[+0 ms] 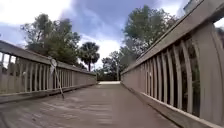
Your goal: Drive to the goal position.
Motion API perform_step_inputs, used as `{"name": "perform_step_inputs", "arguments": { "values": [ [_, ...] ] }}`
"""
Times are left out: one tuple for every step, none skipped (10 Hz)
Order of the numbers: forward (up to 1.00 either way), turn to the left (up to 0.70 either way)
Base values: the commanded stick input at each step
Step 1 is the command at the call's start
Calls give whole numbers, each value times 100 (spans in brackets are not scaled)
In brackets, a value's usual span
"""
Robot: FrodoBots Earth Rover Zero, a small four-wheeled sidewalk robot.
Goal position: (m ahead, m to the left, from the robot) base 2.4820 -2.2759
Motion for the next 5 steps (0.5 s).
{"name": "perform_step_inputs", "arguments": {
  "values": [
    [45, 0],
    [45, 0],
    [45, 0],
    [45, 0],
    [45, 0]
  ]
}}
